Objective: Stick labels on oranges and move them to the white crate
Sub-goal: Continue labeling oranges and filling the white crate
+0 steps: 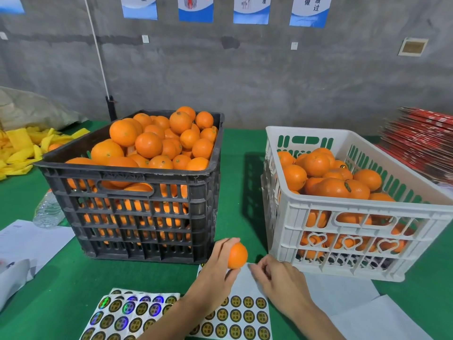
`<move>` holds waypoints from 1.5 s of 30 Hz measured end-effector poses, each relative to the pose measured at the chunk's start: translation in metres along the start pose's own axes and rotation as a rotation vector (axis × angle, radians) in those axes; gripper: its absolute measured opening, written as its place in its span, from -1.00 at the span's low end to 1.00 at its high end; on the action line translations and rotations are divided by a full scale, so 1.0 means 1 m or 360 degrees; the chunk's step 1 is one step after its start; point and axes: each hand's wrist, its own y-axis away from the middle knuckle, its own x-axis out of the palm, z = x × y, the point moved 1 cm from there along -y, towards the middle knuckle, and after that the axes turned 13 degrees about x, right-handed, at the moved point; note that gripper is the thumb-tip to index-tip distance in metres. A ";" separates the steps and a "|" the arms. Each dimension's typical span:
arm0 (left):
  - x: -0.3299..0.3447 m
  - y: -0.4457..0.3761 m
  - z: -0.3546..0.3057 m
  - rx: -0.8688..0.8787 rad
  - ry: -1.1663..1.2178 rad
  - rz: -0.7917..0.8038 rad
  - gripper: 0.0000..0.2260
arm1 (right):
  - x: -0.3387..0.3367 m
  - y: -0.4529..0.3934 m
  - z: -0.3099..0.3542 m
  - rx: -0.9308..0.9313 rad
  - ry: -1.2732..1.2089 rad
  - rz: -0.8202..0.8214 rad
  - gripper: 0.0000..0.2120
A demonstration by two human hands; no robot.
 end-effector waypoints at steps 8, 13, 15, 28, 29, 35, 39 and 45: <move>-0.001 0.000 0.000 -0.0026 0.0013 0.0025 -0.44 | 0.001 0.004 0.000 -0.0086 0.0146 -0.0115 -0.62; -0.001 -0.001 -0.001 -0.0053 0.0029 0.0051 -0.44 | 0.000 0.004 -0.001 0.0027 -0.0029 -0.0156 -0.69; -0.002 -0.001 -0.001 -0.0066 0.0040 0.0057 -0.44 | 0.000 0.006 0.002 0.0021 -0.0005 -0.0185 -0.73; -0.053 -0.059 -0.073 -0.0024 0.0561 -0.0405 -0.34 | -0.095 0.000 0.079 -0.0533 -0.0123 -0.1190 -0.83; -0.063 -0.067 -0.084 0.0018 0.0513 -0.0452 -0.31 | -0.107 0.000 0.084 -0.0526 -0.0119 -0.1221 -0.75; -0.122 -0.113 -0.137 0.0464 -0.0056 -0.0658 -0.33 | -0.167 -0.018 0.117 -0.0313 -0.0505 -0.1039 -0.42; -0.158 -0.137 -0.140 0.0678 -0.0152 -0.0365 -0.42 | -0.199 -0.047 0.114 -0.0244 -0.0829 -0.0953 -0.41; -0.257 -0.166 -0.071 -0.0429 -0.1233 -0.0023 -0.56 | -0.211 -0.069 0.083 -0.0003 -0.0307 -0.1060 -0.64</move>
